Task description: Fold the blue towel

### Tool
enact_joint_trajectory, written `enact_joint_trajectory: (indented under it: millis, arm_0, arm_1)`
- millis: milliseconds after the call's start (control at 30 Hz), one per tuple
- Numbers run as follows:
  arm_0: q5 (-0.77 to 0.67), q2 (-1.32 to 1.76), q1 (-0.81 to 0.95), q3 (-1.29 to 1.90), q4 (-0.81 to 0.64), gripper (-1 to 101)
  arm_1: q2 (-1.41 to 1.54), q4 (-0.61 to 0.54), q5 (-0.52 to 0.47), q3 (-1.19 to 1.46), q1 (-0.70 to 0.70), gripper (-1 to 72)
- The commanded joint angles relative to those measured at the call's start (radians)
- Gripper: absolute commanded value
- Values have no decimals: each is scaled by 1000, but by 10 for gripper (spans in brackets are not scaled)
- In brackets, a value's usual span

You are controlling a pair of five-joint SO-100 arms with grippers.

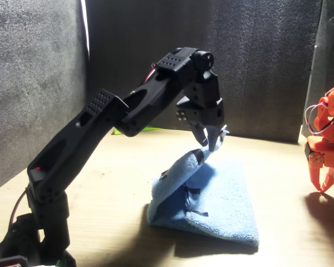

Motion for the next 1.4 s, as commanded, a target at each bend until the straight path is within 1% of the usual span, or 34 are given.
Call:
enact_joint_trajectory:
  millis: [0, 200, 467, 633, 900, 933, 1067, 1200, 1267, 1367]
  arm_0:
    - [38, 80, -12, -48, 9, -6]
    - [110, 23, -3, -152, 5, -6]
    - [133, -103, 25, -204, -5, -6]
    - [175, -215, 34, -232, -3, -6]
    - [287, -262, -61, -216, 0, -5]
    - [299, -276, -75, -235, 3, 6]
    - [316, -290, -112, -253, 2, 251]
    - [299, -282, -124, -261, 3, 456]
    - [290, -272, -127, -258, 3, 516]
    - [285, -255, -130, -249, 2, 570]
  arm_1:
    - [-6, 12, 9, 11, 21, 21]
    - [-8, 14, 11, 11, 21, 21]
    - [-8, 17, 21, 12, 35, 21]
    - [5, 14, 26, 25, 35, 21]
    - [5, 12, 23, 23, 40, 19]
    - [5, 12, 23, 23, 40, 19]
    - [-2, 14, 23, 18, 37, 17]
    - [-6, 15, 21, 15, 40, 13]
    - [-8, 15, 21, 15, 41, 11]
    - [-8, 15, 18, 14, 43, 8]
